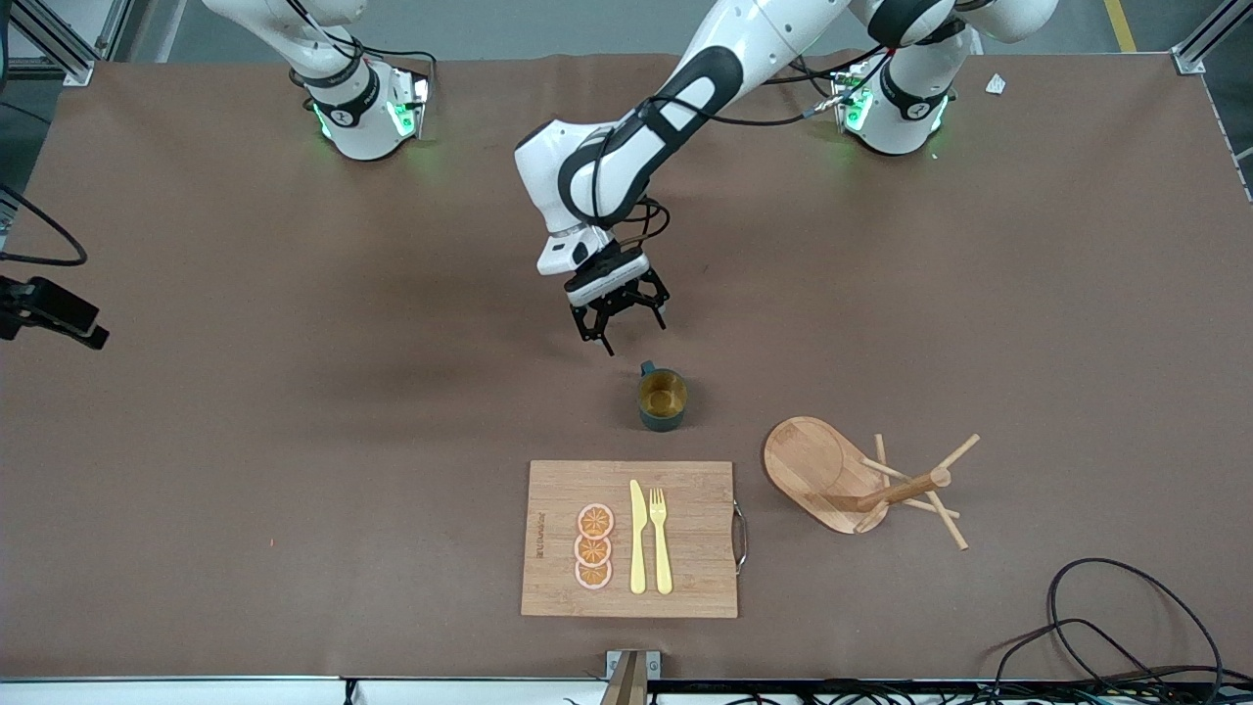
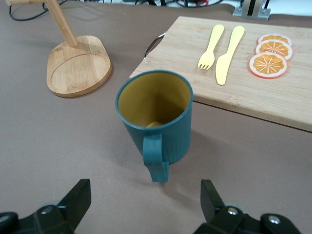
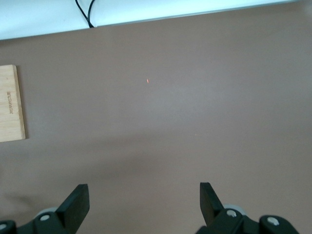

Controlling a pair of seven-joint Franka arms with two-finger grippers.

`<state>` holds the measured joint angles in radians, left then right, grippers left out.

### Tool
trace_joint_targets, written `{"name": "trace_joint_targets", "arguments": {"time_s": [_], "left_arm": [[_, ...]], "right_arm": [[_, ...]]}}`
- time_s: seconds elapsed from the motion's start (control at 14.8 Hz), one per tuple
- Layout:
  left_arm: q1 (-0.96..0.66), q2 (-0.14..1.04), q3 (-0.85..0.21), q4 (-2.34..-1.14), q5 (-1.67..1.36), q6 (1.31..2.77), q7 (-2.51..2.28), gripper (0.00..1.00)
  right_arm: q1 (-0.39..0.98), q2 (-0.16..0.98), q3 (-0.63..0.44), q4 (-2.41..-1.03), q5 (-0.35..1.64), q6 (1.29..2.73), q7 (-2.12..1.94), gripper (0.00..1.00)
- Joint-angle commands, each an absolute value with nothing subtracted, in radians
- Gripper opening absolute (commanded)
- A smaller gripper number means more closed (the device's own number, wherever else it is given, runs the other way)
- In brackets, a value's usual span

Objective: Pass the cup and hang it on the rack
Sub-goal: 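Lower the left gripper over the teal mug's handle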

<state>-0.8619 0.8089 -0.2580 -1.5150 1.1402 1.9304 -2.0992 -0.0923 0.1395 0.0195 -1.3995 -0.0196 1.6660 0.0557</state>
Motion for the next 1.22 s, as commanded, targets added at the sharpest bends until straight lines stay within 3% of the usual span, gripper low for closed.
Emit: {"name": "trace_joint_targets", "arguments": {"time_s": [0.0, 0.2, 0.61, 1.15], "left_arm": [[-0.859, 0.808, -0.255, -1.581, 1.277, 1.979, -2.289, 0.82], [-0.865, 0.825, -0.253, -1.607, 1.334, 1.979, -2.332, 0.73], [-0.851, 0.873, -0.245, -1.608, 1.482, 1.985, -2.370, 0.70], [-0.822, 0.888, -0.239, -1.597, 1.536, 2.029, -2.376, 0.41]], "right_arm": [[-0.100, 0.127, 0.032, -1.401, -0.037, 1.660, 0.048, 1.00], [-0.094, 0.124, 0.032, -1.402, -0.040, 1.651, 0.046, 1.00], [-0.094, 0.124, 0.032, -1.402, -0.038, 1.643, 0.061, 1.00], [-0.094, 0.124, 0.034, -1.402, -0.035, 1.641, 0.063, 1.00]]}}
